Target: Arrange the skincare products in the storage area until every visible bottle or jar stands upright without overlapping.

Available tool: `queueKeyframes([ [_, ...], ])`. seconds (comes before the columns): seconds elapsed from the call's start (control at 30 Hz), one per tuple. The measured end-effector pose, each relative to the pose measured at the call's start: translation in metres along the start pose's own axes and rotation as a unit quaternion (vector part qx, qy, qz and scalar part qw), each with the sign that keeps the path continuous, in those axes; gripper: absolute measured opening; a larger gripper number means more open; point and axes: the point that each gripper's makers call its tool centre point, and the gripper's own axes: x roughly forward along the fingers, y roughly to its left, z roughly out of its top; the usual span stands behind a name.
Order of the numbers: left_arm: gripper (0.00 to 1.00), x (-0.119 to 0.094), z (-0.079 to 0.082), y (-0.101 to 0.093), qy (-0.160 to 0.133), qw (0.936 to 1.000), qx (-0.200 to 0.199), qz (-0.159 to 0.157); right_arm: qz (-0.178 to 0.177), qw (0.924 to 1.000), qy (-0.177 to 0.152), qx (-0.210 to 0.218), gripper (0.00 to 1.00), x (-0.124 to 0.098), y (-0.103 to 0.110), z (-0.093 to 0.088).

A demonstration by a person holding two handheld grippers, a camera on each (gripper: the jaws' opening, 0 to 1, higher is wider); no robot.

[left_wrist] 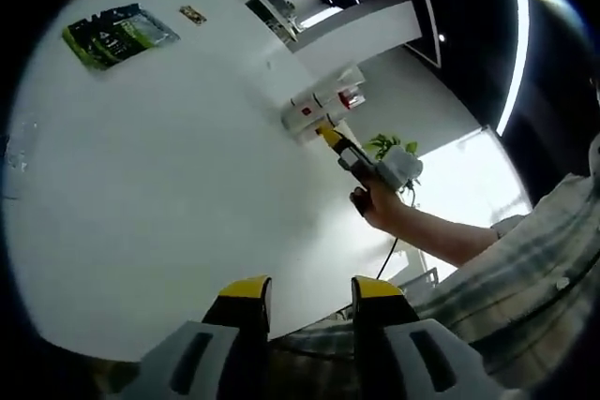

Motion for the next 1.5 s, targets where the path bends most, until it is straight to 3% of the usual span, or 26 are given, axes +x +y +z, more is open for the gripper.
queueKeyframes([
  [0.37,0.35,-0.008,0.010,0.000,-0.022,0.9997,-0.004,-0.001,-0.015,0.9997,0.013,0.011,0.30,0.002,-0.009,0.003],
  [0.57,0.35,-0.013,0.014,0.001,-0.037,0.9993,-0.008,0.001,-0.016,0.9994,0.022,0.020,0.34,0.009,-0.004,0.005],
  [1.17,0.35,-0.016,0.017,0.002,-0.045,0.9989,-0.005,0.009,-0.030,0.9956,0.037,0.081,0.35,0.017,-0.009,0.000],
  [1.33,0.35,-0.015,0.018,0.001,-0.045,0.9989,0.001,0.007,-0.024,0.9944,0.047,0.092,0.37,0.008,-0.001,-0.006],
  [1.5,0.35,-0.014,0.028,0.004,-0.062,0.9980,-0.005,0.010,-0.013,0.9920,0.071,0.104,0.39,-0.020,0.020,-0.027],
])
